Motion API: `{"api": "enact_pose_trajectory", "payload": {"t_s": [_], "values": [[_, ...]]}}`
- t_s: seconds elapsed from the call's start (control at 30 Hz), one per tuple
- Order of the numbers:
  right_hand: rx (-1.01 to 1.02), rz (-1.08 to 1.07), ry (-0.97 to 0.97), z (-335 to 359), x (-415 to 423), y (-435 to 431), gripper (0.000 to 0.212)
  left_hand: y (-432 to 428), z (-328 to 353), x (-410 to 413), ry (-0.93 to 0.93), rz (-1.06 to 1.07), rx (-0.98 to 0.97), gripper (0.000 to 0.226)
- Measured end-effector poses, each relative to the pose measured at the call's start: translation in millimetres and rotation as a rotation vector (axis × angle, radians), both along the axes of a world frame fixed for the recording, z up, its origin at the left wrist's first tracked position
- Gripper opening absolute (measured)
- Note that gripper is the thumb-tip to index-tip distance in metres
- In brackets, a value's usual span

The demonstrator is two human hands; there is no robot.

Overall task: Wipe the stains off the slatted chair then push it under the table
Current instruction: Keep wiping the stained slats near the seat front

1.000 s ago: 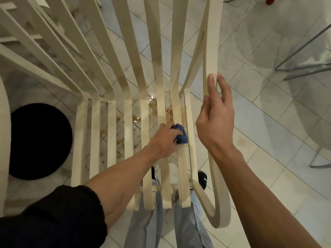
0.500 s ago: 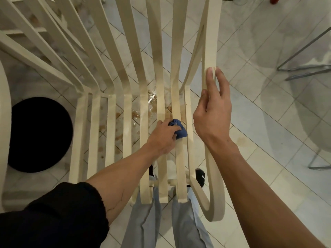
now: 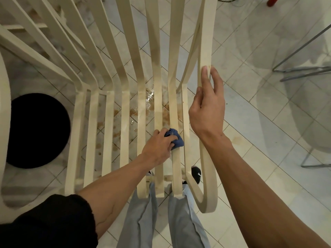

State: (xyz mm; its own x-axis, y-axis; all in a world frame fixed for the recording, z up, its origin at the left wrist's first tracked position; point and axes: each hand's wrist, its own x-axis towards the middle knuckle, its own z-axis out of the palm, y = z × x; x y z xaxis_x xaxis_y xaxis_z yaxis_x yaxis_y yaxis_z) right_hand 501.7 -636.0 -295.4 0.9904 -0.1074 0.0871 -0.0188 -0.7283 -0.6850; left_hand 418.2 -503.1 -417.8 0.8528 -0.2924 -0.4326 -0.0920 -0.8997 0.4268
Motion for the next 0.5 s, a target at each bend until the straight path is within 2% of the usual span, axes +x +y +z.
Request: {"api": "enact_pose_trajectory", "payload": {"t_s": [0.27, 0.37, 0.5], "values": [[-0.033, 0.019, 0.027, 3, -3, -2, 0.051, 4, 13, -36, 0.07, -0.195, -0.064, 0.031], [-0.046, 0.029, 0.025, 3, -3, -2, 0.051, 2, 10, -20, 0.084, -0.137, -0.041, 0.032], [-0.047, 0.027, 0.036, 1, -3, -2, 0.051, -5, 7, -18, 0.003, -0.04, 0.024, 0.03]]}}
